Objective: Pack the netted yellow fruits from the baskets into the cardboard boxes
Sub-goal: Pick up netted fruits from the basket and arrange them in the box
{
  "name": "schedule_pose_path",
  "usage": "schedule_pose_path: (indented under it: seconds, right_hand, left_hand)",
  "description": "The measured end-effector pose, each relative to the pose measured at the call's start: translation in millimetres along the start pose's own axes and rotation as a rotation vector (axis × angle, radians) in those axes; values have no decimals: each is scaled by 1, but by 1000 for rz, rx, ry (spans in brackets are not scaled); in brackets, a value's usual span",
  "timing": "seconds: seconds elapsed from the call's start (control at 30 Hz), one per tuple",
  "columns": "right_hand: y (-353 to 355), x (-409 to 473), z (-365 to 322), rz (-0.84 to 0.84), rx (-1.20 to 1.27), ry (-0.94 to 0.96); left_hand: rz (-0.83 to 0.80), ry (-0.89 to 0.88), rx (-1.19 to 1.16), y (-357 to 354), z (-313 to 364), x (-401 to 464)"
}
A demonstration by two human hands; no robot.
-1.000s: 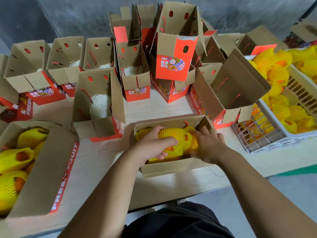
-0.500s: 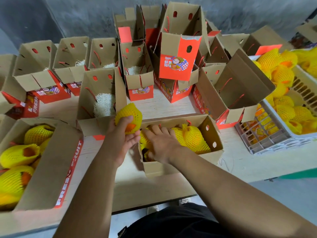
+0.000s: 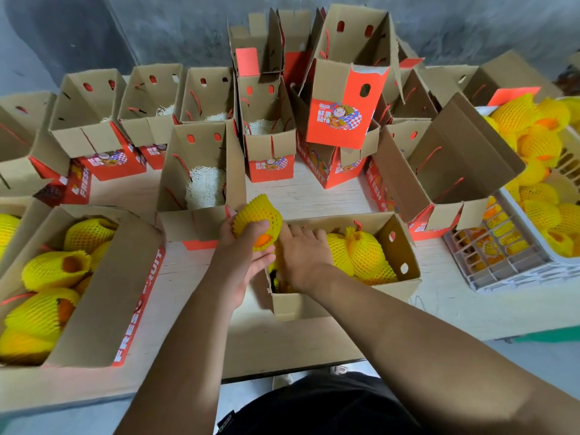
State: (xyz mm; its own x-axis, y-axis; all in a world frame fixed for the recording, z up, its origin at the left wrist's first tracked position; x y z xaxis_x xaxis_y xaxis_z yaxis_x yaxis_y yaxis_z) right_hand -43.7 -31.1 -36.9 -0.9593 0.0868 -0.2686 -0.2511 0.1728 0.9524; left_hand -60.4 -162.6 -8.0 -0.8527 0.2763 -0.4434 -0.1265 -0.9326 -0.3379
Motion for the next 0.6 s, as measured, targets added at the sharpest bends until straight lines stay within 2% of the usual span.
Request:
schedule_pose_path:
  seconds: [0.07, 0.2, 0.3, 0.43, 0.5, 0.6]
  right_hand:
    - [5, -7, 14, 114, 103, 13]
    - [24, -21, 65, 301, 750, -118]
    - [32, -26, 87, 338, 1150, -151]
    - [37, -31, 94, 387, 1203, -163]
    - [39, -34, 91, 384, 1115, -121]
    - [45, -40, 73, 349, 884, 49]
  left_hand:
    - [3, -1, -22, 3, 1, 1]
    - [4, -9, -77, 9, 1, 4]
    - [27, -4, -98, 11, -1, 7]
    - [35, 7, -114, 11, -3, 11]
    - [27, 5, -117, 10, -3, 12]
    - [16, 10, -119, 7, -4, 14]
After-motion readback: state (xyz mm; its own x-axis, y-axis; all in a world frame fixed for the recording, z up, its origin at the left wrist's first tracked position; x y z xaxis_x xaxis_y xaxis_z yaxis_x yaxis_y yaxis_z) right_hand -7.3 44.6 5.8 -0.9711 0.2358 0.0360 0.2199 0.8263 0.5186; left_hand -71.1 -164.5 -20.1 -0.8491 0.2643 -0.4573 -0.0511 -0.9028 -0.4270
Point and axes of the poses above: each hand's wrist, its own x-axis towards the middle knuckle, its own y-axis out of the back of the hand, z = x × y, the point moved 4 cm from there along x, towards the middle knuckle, and after that the axes turned 4 degrees about -z, right-handed, at the moved point
